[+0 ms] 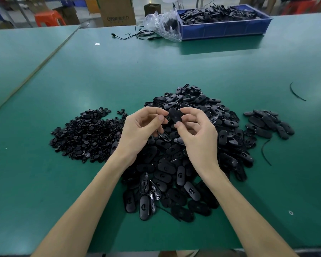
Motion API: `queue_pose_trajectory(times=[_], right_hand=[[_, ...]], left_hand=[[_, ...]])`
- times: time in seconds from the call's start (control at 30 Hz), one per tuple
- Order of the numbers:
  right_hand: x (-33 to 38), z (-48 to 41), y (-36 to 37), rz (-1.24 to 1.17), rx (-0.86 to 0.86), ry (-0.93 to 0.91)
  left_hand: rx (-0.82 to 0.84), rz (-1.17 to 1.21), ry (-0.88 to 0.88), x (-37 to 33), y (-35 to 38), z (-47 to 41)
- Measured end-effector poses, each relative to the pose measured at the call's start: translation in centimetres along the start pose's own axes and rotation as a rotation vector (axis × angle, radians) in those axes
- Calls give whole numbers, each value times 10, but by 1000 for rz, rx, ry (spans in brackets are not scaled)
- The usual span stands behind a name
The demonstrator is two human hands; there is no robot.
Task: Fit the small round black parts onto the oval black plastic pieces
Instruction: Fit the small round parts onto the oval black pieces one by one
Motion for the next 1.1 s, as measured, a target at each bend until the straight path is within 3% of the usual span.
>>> queue_pose_trajectory(times=[1.1], right_hand=[[-2,1,0,-99,23,57]], left_hand=[[-59,6,-62,3,3,3]])
Point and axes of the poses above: each hand's wrist, its own z-axis away from the middle knuckle, its own y-axis out of the palm, x = y × z, the point moved 9 cm from there along -z, towards the middle knuckle, and after that the axes turned 3 degrees about -x, right-handed, at the moved point
